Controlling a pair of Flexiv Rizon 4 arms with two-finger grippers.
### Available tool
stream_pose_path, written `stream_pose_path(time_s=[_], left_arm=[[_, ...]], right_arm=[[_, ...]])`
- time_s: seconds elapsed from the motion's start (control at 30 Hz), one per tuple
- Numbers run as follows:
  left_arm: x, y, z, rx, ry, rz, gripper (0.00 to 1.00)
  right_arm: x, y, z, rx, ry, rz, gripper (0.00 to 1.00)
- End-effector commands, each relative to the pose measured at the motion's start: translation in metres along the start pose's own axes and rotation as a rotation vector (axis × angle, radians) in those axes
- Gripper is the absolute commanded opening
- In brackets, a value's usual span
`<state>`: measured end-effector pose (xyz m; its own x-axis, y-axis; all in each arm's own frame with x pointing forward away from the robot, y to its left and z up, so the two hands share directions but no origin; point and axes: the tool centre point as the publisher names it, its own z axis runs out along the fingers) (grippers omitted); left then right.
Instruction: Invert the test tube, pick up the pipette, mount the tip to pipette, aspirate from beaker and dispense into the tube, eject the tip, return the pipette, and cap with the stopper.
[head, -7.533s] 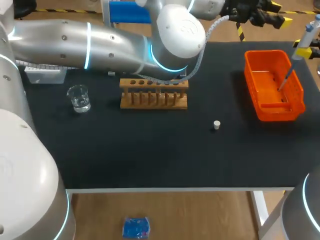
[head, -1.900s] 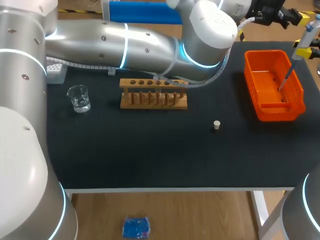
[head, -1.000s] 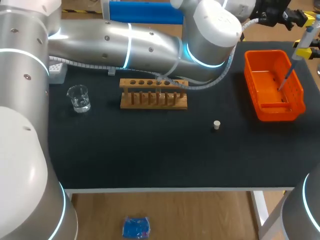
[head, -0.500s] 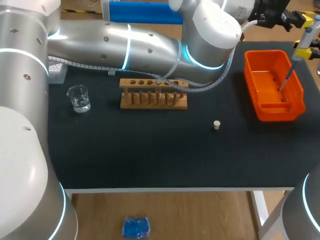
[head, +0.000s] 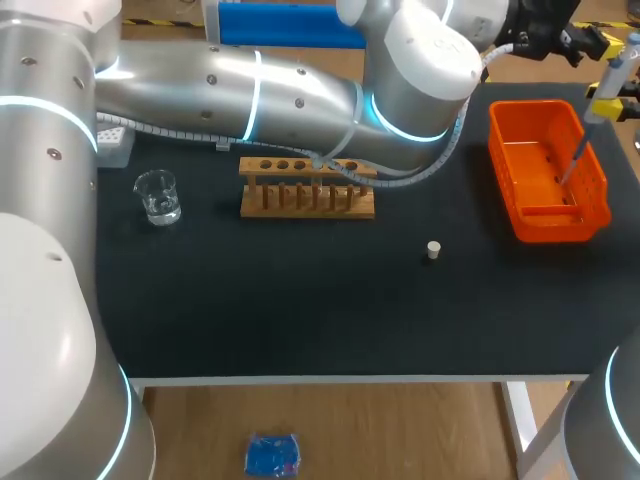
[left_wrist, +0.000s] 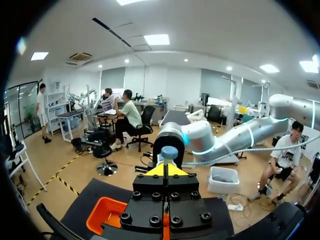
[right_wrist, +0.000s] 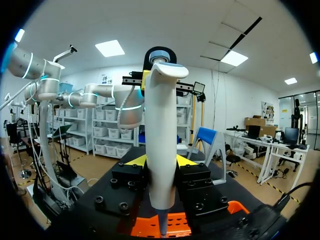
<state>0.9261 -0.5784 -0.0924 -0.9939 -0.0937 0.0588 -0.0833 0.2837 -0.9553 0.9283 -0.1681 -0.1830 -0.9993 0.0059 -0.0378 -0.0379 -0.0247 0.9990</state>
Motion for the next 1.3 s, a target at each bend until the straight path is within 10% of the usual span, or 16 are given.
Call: stream_pose_path(time_s=[0.03,1.3], left_arm=[[-0.001,0.01,0.006,0.054,0.0,-0.001,0.0],[-0.001,0.032,0.016,0.019,-0.004,-0.003,0.0]], right_arm=[[-0.002,0.005,-0.001,0.0,0.006,-0.001,0.0],[-0.002,0.005,-0.001,0.0,0.006,-0.001,0.0]])
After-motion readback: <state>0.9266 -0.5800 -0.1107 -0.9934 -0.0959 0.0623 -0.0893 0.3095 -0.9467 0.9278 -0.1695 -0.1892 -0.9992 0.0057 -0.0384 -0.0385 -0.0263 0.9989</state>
